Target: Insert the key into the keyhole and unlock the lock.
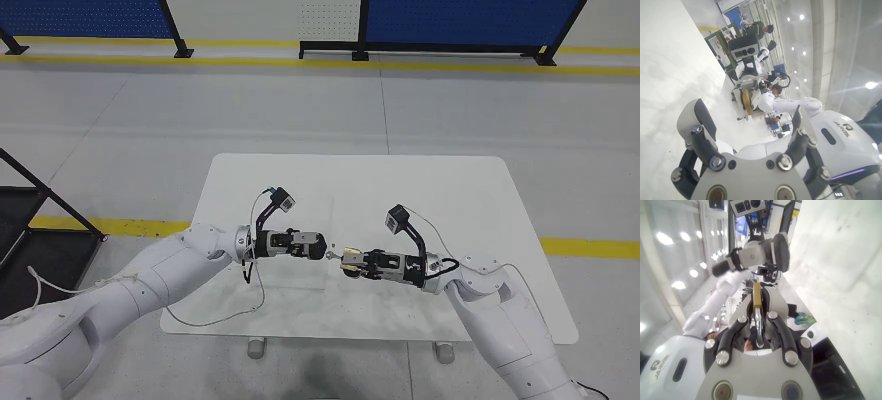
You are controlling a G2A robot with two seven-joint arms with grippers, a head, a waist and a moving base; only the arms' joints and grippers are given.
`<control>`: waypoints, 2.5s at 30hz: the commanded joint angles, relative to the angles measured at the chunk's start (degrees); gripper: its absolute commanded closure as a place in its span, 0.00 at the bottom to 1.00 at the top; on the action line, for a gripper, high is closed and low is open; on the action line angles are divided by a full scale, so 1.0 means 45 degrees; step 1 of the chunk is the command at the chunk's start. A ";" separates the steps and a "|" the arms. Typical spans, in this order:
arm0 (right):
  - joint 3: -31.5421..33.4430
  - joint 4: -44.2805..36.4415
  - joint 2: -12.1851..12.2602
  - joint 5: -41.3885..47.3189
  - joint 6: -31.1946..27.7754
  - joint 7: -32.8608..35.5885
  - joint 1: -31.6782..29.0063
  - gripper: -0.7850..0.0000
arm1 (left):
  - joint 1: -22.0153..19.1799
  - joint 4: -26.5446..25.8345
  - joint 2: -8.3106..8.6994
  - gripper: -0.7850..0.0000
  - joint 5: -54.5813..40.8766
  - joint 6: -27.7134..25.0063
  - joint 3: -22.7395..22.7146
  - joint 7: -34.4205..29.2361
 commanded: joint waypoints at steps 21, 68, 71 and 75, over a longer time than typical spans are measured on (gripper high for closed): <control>0.0000 0.0000 0.0000 0.0000 0.0000 0.0000 0.0000 1.00 | 0.0531 0.0339 -0.0295 0.00 0.0081 0.2436 -0.1147 -0.2309; 0.0000 0.0000 0.0000 0.0000 0.0000 0.0000 0.0000 1.00 | 0.1802 0.0807 -0.1469 1.00 0.2097 0.3232 -0.4225 -0.3433; 0.0000 0.0000 0.0000 0.0000 0.0000 0.0000 0.0000 1.00 | 0.1807 0.0929 -0.1584 1.00 0.2028 0.3540 -0.4303 -0.3568; 0.0000 0.0000 0.0000 0.0000 0.0000 0.0000 0.0000 1.00 | 0.1795 0.1032 -0.1734 1.00 0.2115 0.3916 -0.4385 -0.3576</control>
